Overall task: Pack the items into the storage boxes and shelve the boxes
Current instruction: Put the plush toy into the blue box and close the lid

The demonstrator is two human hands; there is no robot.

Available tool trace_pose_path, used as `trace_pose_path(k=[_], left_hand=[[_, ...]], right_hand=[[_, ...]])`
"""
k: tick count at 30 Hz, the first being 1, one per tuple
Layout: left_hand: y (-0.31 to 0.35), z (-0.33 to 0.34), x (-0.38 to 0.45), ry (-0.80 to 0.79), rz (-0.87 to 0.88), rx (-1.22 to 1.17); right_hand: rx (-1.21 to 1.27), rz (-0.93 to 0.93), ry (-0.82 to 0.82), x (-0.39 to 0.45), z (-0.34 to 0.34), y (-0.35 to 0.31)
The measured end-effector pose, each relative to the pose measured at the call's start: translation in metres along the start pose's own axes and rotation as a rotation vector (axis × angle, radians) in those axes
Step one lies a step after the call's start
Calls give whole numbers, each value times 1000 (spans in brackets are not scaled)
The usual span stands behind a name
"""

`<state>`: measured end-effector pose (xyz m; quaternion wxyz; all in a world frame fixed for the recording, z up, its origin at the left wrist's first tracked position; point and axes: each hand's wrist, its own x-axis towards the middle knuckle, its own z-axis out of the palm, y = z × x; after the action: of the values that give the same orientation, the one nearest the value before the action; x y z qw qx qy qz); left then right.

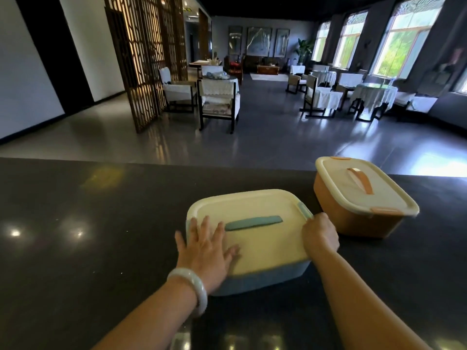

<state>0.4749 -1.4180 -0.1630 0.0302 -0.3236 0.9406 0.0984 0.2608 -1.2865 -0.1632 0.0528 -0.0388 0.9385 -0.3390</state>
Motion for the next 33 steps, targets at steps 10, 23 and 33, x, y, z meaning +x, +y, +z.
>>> trace_pose_path(k=[10, 23, 33], left_hand=[[-21, 10, 29, 90, 197, -59], [-13, 7, 128, 142, 240, 47], [-9, 6, 210, 205, 193, 7]], right_hand=[[-98, -612, 38, -28, 6, 61], [-109, -641, 103, 51, 29, 27], [-22, -630, 105, 128, 54, -8]])
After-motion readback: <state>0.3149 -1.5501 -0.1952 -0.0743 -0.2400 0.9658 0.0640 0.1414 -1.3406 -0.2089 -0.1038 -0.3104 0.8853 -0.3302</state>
